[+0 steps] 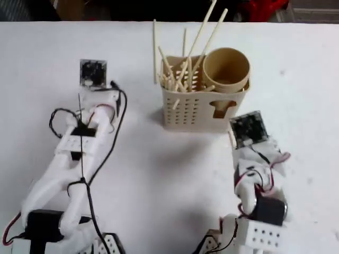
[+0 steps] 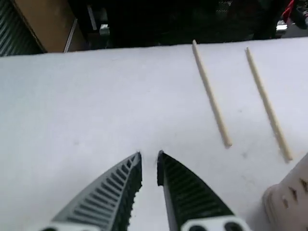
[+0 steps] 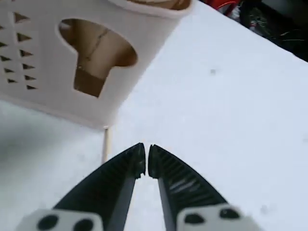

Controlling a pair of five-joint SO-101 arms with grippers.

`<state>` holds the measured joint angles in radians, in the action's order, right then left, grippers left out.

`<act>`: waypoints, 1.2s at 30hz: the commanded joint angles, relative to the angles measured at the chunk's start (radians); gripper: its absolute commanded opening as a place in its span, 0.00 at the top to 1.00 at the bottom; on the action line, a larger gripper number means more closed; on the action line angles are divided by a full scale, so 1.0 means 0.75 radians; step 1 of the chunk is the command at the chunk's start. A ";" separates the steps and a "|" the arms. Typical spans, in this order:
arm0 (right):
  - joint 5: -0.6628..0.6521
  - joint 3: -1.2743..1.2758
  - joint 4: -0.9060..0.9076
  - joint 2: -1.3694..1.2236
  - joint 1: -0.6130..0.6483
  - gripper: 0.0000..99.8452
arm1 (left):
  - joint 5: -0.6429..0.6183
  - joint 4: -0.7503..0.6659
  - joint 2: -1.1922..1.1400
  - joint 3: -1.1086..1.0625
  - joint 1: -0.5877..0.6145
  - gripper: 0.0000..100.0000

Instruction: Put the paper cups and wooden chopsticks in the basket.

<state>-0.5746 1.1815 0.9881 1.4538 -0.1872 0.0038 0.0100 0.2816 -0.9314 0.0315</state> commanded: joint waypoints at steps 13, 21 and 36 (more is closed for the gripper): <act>0.135 -0.507 0.046 -0.351 -0.136 0.97 | -0.012 0.528 -0.566 1.133 -0.165 0.92; 0.276 -0.949 -0.114 -0.897 -0.136 0.97 | -0.012 0.802 -0.693 1.577 -0.308 0.92; 0.468 -1.831 -0.019 -1.525 -0.087 0.97 | -0.004 1.328 -0.725 2.195 -0.230 0.92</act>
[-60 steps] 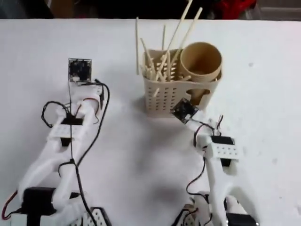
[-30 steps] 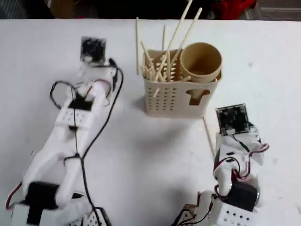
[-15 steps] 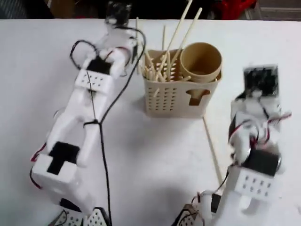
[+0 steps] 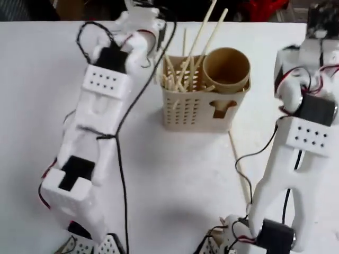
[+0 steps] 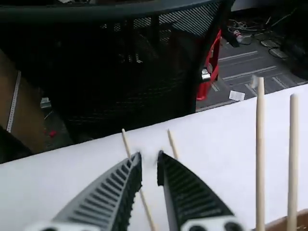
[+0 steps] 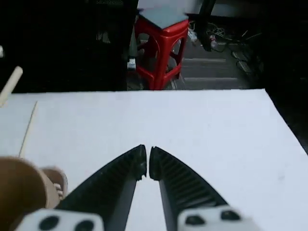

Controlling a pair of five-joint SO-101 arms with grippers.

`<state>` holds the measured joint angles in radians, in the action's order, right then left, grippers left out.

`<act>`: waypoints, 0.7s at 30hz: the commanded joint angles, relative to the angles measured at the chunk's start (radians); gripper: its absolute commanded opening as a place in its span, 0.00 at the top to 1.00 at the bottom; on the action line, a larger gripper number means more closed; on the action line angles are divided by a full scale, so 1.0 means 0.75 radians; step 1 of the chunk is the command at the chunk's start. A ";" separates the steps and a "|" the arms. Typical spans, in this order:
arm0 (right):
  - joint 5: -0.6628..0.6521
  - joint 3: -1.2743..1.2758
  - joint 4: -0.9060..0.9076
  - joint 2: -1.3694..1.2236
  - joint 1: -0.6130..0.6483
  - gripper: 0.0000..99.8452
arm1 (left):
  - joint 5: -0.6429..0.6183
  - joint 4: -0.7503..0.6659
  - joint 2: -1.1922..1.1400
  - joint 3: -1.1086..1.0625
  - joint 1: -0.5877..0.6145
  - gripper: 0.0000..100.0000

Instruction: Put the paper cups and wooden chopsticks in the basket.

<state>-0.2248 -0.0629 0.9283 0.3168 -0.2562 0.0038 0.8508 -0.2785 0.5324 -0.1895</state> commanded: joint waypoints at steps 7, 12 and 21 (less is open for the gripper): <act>-0.466 -0.260 0.870 -0.021 0.083 0.97 | 0.051 0.943 0.011 0.771 0.363 0.92; -0.651 0.088 0.977 0.017 0.079 0.97 | 0.243 1.140 0.011 0.818 0.527 0.92; -0.659 1.019 0.437 0.275 0.152 0.83 | 0.376 1.066 0.009 0.436 0.637 0.92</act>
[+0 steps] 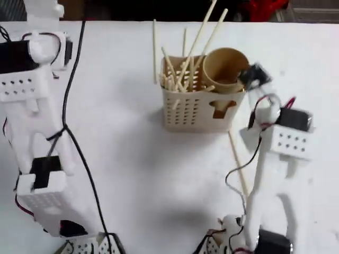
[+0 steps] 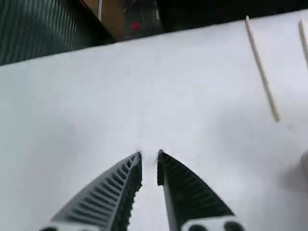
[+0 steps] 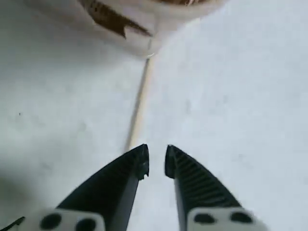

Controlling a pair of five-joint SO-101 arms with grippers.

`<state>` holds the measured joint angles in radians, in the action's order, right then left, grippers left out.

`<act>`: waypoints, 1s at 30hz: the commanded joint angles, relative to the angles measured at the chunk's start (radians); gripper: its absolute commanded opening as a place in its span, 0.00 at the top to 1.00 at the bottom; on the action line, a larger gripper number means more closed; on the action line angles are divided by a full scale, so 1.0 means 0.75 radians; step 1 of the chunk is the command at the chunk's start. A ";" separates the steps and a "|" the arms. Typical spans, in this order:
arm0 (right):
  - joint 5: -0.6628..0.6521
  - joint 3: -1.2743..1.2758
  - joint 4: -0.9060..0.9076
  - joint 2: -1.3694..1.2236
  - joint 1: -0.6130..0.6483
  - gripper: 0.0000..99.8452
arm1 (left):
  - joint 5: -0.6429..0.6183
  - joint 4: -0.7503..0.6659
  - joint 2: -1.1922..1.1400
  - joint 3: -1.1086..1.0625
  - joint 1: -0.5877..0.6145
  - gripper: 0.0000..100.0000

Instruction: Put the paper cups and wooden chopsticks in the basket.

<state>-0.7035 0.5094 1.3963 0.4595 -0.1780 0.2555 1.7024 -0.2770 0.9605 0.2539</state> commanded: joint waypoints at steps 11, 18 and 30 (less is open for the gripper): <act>-0.025 0.736 -0.715 0.091 0.111 0.84 | 0.049 -0.399 0.011 -0.599 0.046 0.92; -0.029 0.736 -0.836 -0.136 0.081 0.83 | 0.049 -0.468 0.019 -0.691 0.048 0.92; -0.025 0.411 -0.662 -0.498 -0.046 0.98 | 0.049 -0.477 0.019 -0.689 0.066 0.92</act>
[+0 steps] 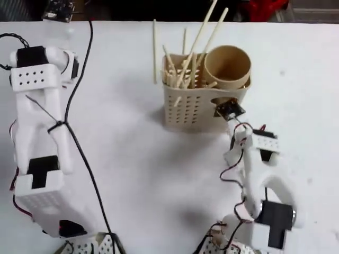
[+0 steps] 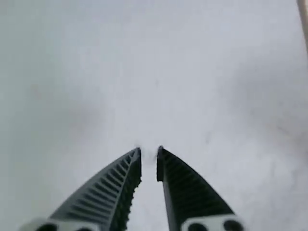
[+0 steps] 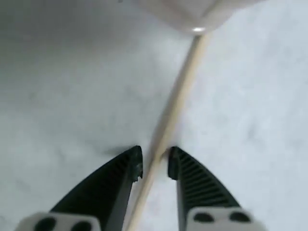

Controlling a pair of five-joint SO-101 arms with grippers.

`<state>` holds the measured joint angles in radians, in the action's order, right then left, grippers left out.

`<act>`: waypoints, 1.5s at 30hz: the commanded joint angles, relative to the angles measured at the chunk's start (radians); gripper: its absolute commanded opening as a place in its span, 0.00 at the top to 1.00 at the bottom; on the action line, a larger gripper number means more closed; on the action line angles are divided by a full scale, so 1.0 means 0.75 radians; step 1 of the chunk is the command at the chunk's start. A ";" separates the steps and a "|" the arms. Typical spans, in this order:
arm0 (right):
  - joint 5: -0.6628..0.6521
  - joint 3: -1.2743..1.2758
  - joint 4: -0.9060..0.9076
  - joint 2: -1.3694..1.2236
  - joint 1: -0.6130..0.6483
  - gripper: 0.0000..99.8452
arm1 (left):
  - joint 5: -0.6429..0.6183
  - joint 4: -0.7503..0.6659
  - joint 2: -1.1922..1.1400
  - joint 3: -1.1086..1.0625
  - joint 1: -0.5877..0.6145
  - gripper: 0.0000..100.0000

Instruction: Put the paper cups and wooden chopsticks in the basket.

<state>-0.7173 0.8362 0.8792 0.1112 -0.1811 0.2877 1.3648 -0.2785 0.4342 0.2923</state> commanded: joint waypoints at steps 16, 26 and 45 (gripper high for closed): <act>-0.221 -0.029 0.046 -0.028 -0.386 0.98 | -0.004 -0.025 0.021 0.016 -0.015 0.92; -0.501 -0.027 0.226 0.191 -0.670 0.98 | -0.004 -0.025 0.021 0.016 -0.015 0.92; 0.378 -0.468 0.257 1.075 -0.410 0.98 | -0.004 -0.020 0.021 0.016 -0.109 0.92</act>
<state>-0.6237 0.6352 1.0633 0.7725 -0.6276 0.2877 1.3648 -0.2785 0.4342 0.2325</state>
